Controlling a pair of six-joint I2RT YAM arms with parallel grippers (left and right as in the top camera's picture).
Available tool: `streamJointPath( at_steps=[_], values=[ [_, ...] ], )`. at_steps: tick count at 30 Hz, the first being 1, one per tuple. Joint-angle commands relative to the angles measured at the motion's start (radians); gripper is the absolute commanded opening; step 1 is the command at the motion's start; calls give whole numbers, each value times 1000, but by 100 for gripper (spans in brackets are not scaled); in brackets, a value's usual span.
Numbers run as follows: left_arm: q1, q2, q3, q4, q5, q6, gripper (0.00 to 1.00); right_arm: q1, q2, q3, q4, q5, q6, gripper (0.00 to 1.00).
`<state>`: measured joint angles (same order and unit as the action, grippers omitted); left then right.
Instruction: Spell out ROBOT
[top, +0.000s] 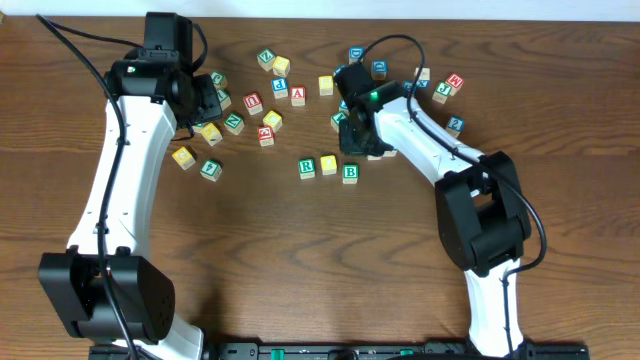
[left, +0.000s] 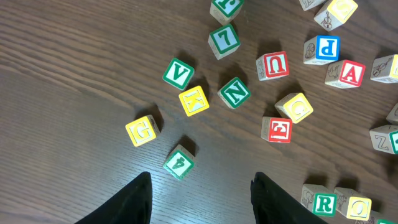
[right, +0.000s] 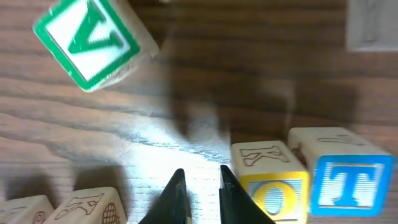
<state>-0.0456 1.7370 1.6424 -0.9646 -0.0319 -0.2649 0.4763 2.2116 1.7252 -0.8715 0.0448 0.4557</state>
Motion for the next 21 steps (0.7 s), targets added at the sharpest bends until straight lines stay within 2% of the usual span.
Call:
streamJointPath(
  at_steps=[1, 11, 21],
  values=[
    [2, -9, -1, -3, -5, 2, 51, -46, -61, 29, 5, 10, 0, 13],
    [2, -9, -1, -3, -5, 2, 51, -147, -59, 28, 15, 9, 3, 11],
    [2, -9, -1, -4, -5, 2, 50, -152, -38, 25, 12, 24, 0, 12]
  ],
)
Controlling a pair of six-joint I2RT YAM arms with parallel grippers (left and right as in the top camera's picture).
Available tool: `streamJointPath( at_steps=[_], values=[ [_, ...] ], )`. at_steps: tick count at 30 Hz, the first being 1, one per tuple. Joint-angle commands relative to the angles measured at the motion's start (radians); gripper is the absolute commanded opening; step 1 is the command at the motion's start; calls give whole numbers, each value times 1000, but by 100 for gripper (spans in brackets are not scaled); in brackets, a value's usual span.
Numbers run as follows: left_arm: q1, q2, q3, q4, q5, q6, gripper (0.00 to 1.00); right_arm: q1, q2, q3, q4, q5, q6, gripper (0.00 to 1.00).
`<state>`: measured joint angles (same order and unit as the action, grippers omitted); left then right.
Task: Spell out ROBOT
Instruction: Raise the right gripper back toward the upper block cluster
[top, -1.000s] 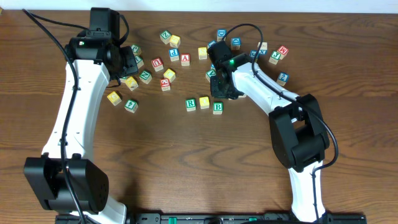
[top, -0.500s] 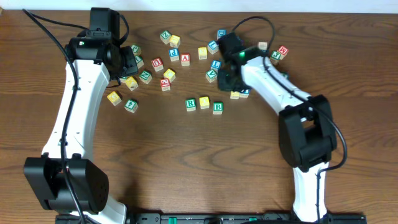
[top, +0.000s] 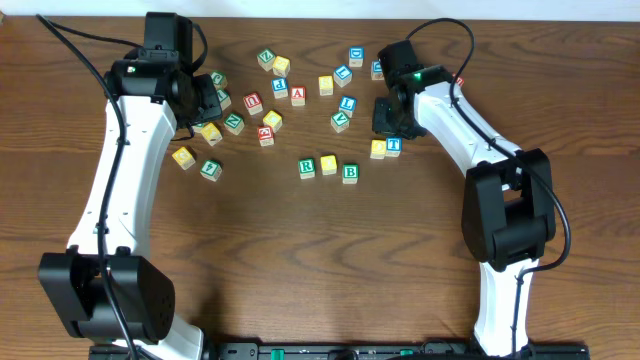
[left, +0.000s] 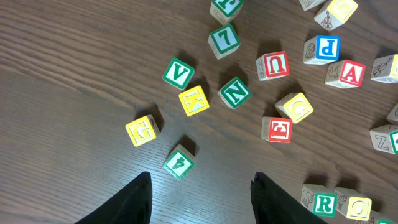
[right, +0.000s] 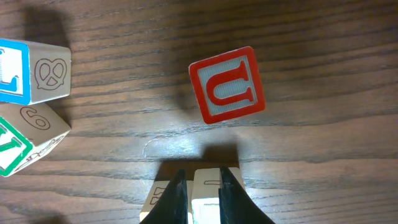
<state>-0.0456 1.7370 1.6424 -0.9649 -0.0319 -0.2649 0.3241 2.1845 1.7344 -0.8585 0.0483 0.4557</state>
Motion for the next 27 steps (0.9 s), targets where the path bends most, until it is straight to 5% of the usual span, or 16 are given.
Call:
streamJointPath(
  at_steps=[1, 27],
  values=[
    [2, -9, -1, -3, -5, 2, 51, 0, -5, 16, -2, 21, 0, 12],
    [2, -9, -1, -3, -5, 2, 51, 16, 18, 8, -24, 2, -24, 14]
  ],
)
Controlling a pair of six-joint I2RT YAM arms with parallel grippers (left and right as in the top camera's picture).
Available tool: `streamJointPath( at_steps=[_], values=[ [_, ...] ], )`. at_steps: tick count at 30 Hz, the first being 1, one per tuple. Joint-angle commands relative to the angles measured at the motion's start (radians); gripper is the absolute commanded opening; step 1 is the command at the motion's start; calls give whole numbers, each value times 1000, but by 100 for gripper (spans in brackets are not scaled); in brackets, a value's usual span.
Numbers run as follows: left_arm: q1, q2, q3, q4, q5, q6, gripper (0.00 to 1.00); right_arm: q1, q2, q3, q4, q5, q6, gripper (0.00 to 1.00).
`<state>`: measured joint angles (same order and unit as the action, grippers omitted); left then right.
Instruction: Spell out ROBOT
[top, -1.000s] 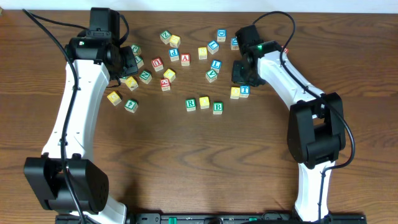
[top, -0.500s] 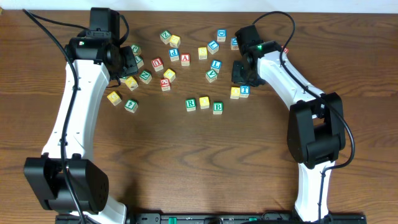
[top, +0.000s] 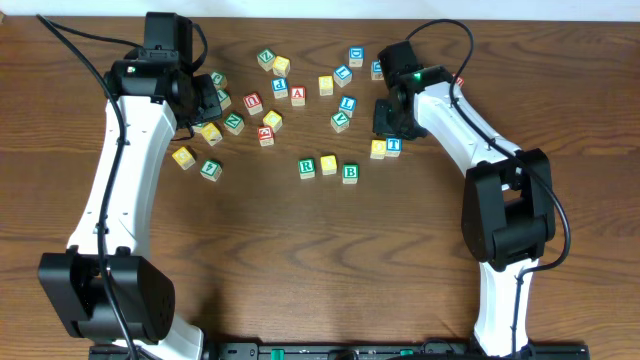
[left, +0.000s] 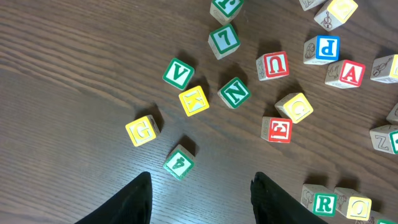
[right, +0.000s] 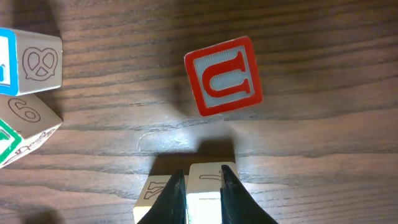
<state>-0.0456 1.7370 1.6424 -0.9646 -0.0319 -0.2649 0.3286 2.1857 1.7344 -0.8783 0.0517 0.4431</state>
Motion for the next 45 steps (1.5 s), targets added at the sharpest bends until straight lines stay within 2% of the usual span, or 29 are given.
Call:
streamJointPath(
  at_steps=[1, 45],
  values=[
    [2, -9, -1, -3, -5, 2, 51, 13, 16, 5, -4, -2, -11, 14],
    [2, -9, -1, -14, -5, 2, 50, 27, 17, -29, -79, -44, -26, 12]
  ],
)
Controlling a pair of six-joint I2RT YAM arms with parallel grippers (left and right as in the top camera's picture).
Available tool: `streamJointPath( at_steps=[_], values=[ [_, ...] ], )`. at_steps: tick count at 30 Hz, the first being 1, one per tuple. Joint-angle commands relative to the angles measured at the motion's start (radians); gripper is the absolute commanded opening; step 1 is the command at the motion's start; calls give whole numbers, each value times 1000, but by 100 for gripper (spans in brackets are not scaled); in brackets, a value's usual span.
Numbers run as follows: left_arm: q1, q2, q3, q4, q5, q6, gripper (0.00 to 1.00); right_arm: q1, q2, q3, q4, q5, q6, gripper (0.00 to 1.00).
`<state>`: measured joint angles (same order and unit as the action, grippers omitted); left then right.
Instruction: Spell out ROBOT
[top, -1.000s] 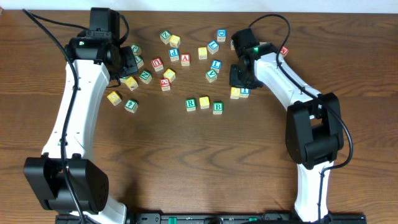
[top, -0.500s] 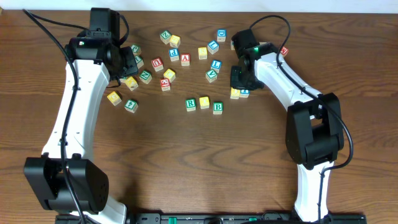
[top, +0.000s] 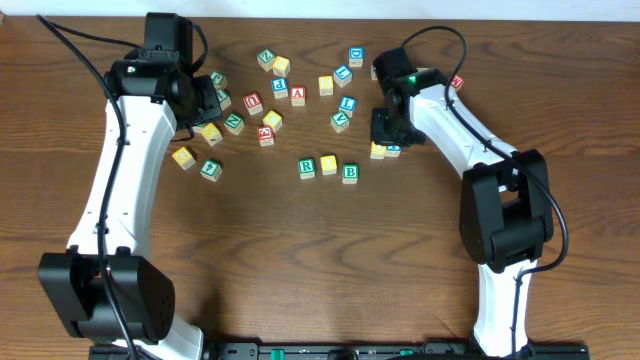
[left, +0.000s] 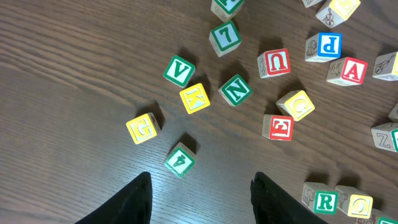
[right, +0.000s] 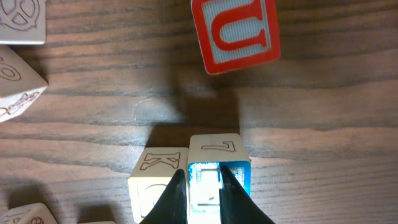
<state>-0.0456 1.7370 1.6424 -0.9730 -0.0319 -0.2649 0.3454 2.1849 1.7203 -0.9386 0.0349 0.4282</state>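
Note:
A green R block, a yellow O block and a green B block lie in a row at mid-table. To their right, a blue T block stands against a second yellow block with K on its side. My right gripper is shut, its tips lying over the T block's top face. A red U block lies just beyond it. My left gripper hangs open above bare wood near the left cluster, holding nothing.
Several loose letter blocks are scattered across the far half of the table, among them green V, yellow K, yellow G, green N and red A. The right arm reaches in from the right.
My right gripper has drawn back over the T block, so more of its blue top face shows between and beside the tips. The red U sits farther ahead. The left wrist view has shifted slightly.
At first my right gripper was shut and low beside a green V block, with the yellow O and blue T blocks to its right. Then it stood at the T block's far edge, facing the red U. Now it lies over the T's top. The left gripper stayed open.

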Motion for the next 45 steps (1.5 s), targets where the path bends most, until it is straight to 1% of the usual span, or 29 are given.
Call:
streamJointPath(
  at_steps=[1, 25, 37, 42, 45],
  values=[
    [2, -9, -1, -6, -5, 2, 50, 10, 17, -14, -20, -27, -11, 12],
    [2, -9, -1, -6, -5, 2, 51, 33, 17, -15, -76, -48, -15, 14],
    [2, -9, -1, -6, -5, 2, 51, 38, 16, -12, -72, -45, -45, 12],
    [2, -9, -1, -6, -5, 2, 51, 38, -15, 5, -75, -45, -60, 12],
    [2, -9, -1, -6, -5, 2, 51, 34, -51, 11, -67, -36, -60, 13]
  ],
)
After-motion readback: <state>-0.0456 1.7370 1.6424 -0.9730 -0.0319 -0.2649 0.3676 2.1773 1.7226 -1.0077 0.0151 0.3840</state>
